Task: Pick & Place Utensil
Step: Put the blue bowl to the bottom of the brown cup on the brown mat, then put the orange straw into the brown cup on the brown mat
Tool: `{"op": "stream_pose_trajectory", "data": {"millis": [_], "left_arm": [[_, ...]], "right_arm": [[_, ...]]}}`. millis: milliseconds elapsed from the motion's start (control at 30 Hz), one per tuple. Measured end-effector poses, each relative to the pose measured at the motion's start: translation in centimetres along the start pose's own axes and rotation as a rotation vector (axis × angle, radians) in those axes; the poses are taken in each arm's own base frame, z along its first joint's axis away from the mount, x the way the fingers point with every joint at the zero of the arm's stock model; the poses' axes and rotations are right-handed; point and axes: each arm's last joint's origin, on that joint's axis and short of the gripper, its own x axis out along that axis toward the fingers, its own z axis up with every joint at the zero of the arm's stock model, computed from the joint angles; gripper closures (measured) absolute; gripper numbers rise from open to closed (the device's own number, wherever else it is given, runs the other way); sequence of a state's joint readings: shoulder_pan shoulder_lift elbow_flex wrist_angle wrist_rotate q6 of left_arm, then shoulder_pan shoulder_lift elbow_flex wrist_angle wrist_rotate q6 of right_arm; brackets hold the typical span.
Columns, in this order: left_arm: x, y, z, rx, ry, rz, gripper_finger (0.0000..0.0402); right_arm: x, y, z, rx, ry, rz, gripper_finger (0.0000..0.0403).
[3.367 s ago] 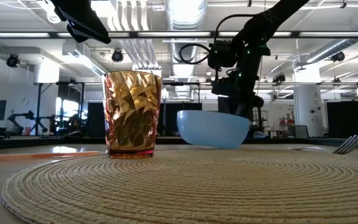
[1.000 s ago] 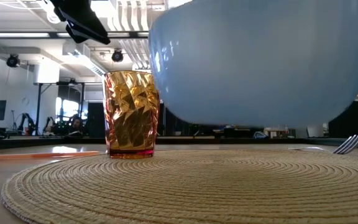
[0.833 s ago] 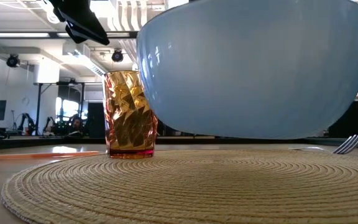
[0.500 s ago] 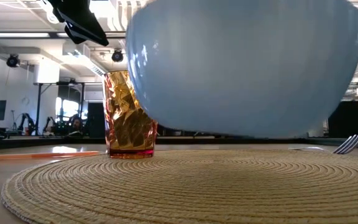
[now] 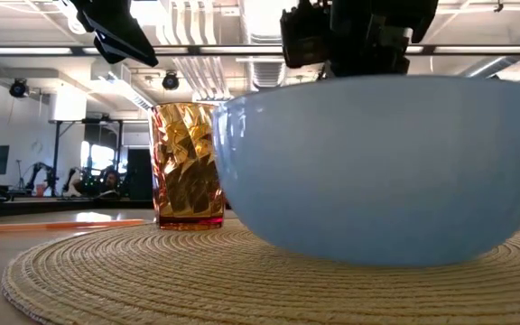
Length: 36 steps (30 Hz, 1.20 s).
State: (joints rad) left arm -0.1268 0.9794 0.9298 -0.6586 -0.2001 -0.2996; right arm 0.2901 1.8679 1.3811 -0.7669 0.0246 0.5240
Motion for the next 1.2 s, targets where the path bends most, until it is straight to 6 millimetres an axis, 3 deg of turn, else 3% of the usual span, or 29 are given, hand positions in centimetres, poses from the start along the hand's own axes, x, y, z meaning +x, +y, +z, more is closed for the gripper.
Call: {"op": "stream_pose_trajectory", "data": {"millis": [333,733,933,1200], "left_arm": [[0.0,0.0,0.0,0.000,0.000,0.000,0.0305],[0.0,0.0,0.0,0.001,0.001,0.000,0.0299],[0.0,0.0,0.0,0.002,0.004,0.001,0.0261],[0.0,0.0,-0.2,-0.091,0.024,-0.006,0.0211]], "right_arm": [[0.0,0.0,0.0,0.000,0.003,0.005,0.0387],[-0.2,0.0,0.0,-0.009,0.000,-0.001,0.0300],[-2.2,-0.2,-0.1,-0.049,-0.037,0.018,0.0277],[-6.3,-0.7,-0.6,-0.172,-0.125,0.029,0.0269]]}}
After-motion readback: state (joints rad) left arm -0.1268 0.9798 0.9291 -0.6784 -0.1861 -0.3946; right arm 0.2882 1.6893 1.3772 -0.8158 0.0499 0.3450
